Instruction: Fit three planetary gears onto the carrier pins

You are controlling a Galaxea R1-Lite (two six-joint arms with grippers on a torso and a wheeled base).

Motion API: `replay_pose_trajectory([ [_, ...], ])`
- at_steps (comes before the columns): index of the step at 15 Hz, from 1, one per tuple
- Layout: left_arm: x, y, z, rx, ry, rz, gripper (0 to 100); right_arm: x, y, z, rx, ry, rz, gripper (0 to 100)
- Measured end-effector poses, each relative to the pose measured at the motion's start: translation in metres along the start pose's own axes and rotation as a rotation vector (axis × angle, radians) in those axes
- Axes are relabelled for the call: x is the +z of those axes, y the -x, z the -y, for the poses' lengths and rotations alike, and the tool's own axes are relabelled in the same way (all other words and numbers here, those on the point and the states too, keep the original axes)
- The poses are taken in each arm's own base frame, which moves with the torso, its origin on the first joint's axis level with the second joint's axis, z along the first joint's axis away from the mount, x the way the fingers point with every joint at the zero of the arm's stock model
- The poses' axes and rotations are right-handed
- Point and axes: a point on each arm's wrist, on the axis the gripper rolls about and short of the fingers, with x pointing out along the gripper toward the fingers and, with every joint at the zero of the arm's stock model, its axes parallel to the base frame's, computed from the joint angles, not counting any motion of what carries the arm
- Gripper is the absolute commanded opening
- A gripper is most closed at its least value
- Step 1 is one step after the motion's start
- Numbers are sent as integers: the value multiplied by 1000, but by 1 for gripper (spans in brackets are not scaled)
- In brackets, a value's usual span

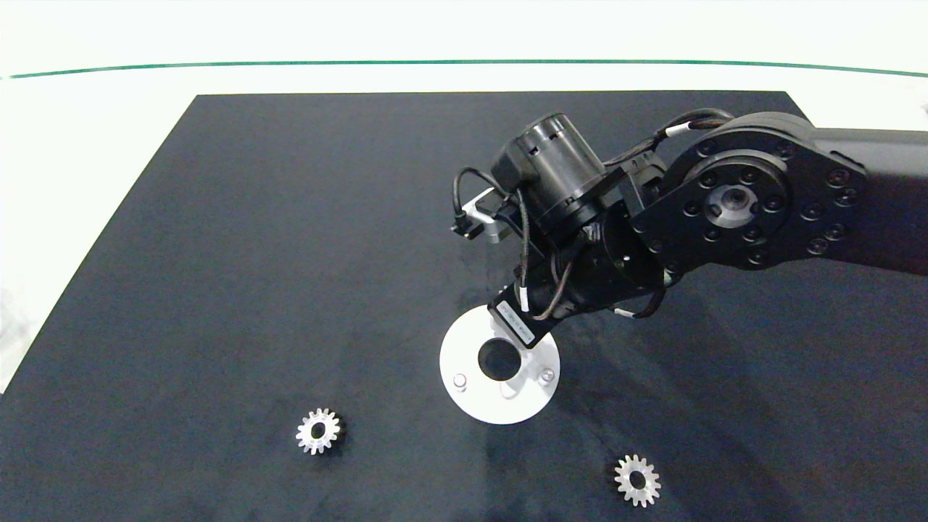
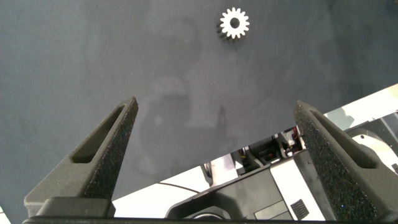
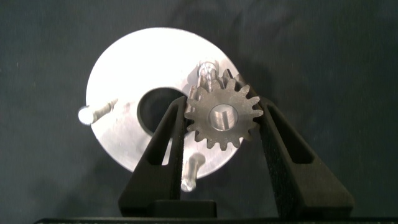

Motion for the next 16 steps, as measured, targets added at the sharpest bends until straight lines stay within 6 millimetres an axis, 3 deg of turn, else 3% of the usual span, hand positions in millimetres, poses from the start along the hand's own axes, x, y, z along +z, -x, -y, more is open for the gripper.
replay_pose_trajectory([
  [16, -4, 1, 0, -3, -4, 1, 100, 9, -11, -7, 7, -3, 17, 22],
])
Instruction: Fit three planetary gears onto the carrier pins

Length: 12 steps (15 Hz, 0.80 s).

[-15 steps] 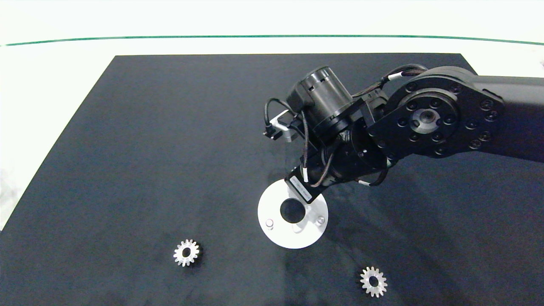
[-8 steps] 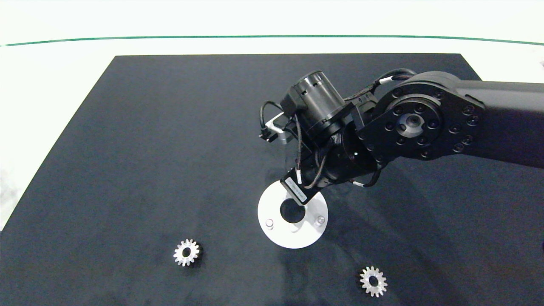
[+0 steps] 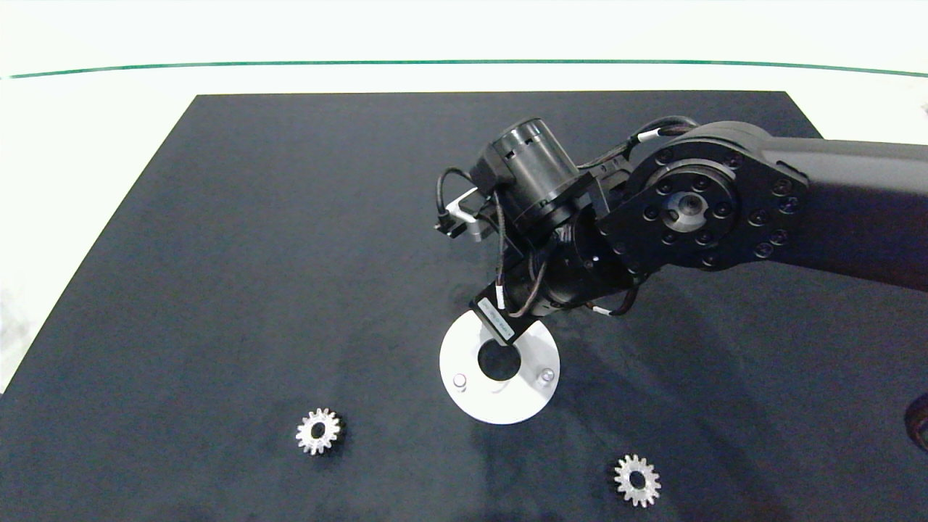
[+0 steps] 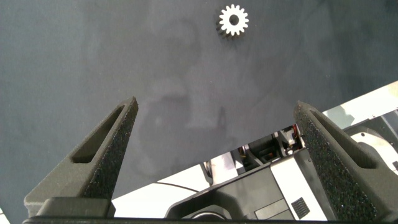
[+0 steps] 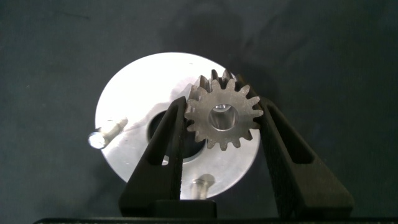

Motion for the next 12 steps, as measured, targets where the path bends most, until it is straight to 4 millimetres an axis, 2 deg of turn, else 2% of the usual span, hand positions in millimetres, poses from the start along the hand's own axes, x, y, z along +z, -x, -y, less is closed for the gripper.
replay_pose_trajectory([
  [5, -1, 0, 0, 0, 0, 0, 100, 0, 0, -5, 5, 7, -4, 22],
  [12, -2, 1, 0, -2, 0, 3, 100, -2, -3, 1, -3, -3, -16, 22],
])
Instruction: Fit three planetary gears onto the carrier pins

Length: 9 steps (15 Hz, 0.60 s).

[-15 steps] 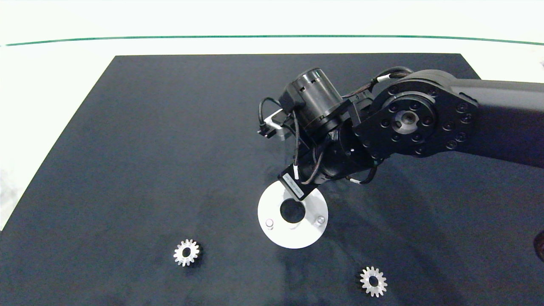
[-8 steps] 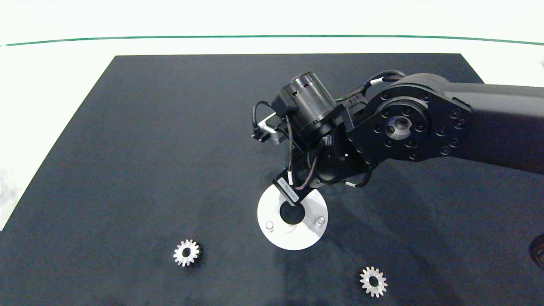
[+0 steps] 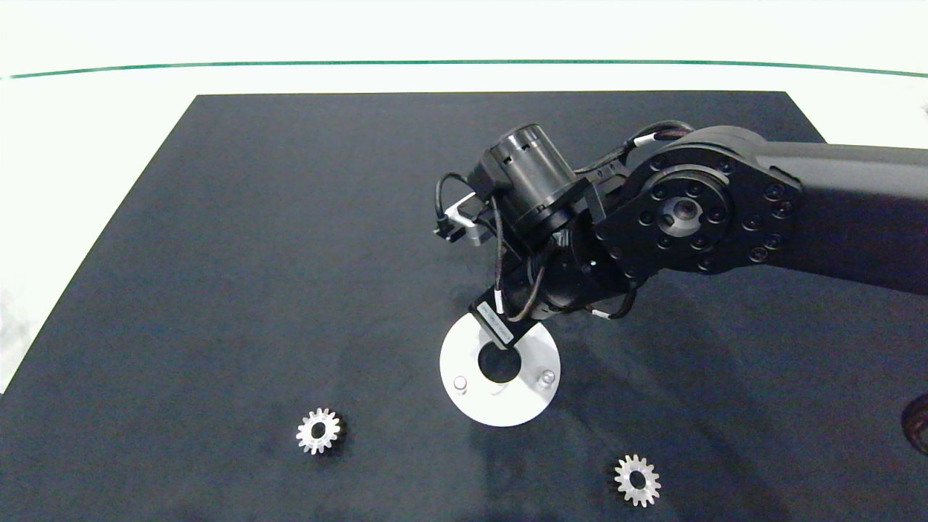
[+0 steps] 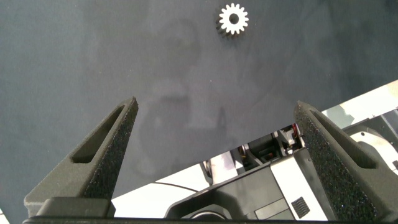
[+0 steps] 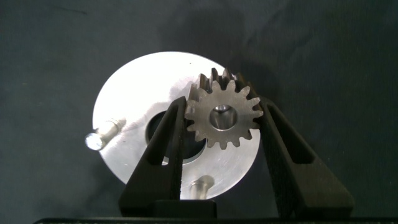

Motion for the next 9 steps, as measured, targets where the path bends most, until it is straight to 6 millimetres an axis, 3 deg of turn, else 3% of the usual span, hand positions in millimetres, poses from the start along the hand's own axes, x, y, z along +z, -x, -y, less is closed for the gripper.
replay_pose_trajectory([
  [9, -1, 1, 0, -13, 1, 2, 100, 0, -1, 2, -5, -4, -2, 22],
])
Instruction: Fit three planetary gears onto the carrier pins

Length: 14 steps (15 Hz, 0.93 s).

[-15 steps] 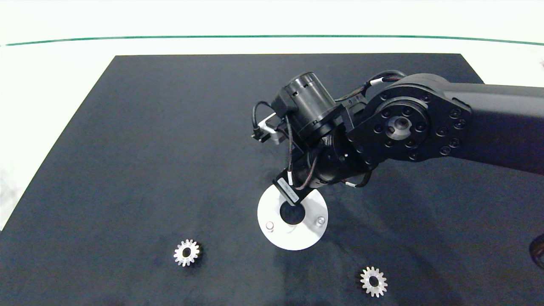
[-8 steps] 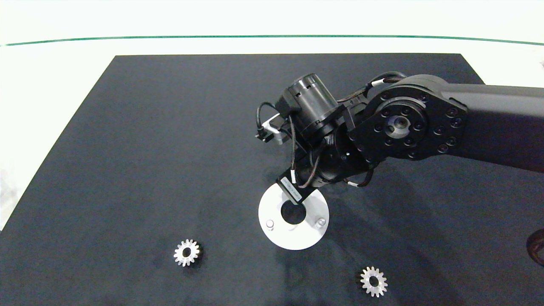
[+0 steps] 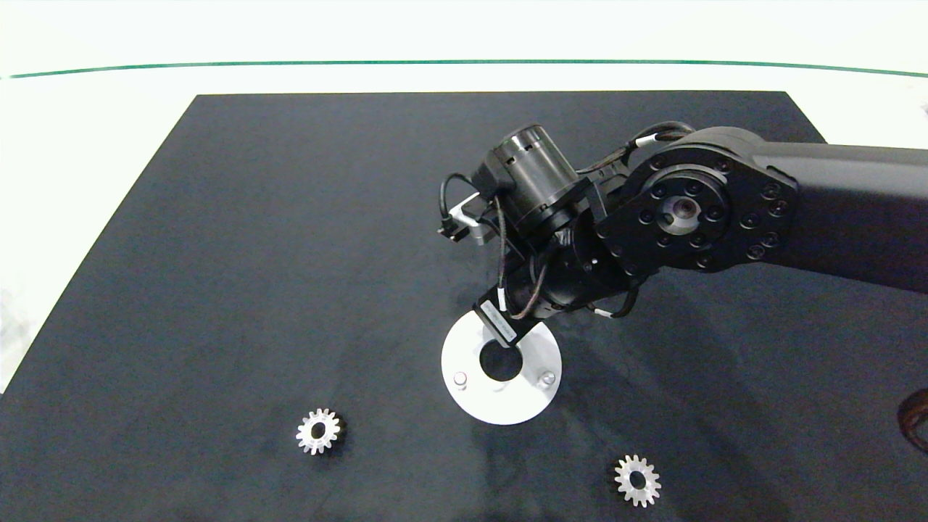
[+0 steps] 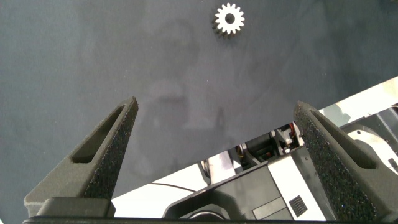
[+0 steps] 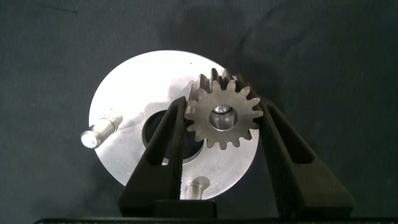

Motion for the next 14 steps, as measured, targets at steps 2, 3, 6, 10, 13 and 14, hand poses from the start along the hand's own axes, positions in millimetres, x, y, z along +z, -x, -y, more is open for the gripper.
replay_pose_trajectory([
  [2, 0, 0, 0, 0, 0, 0, 100, 0, 0, 0, 0, 0, 0, 22],
  [3, 0, 0, 0, -1, 0, 0, 100, 0, 0, 0, 1, 1, 0, 22],
  [6, 0, 0, 0, 0, 0, 0, 100, 0, 0, -1, 1, 2, -1, 100],
  [10, 0, 0, 0, -1, 0, 1, 100, 0, -1, -1, 2, 4, -3, 100],
  [13, 0, 0, 0, -1, 0, 2, 100, 0, -1, -1, 1, 3, -3, 100],
  [14, 0, 1, 0, -1, 0, 3, 100, 0, -1, -1, 1, 3, -3, 100],
])
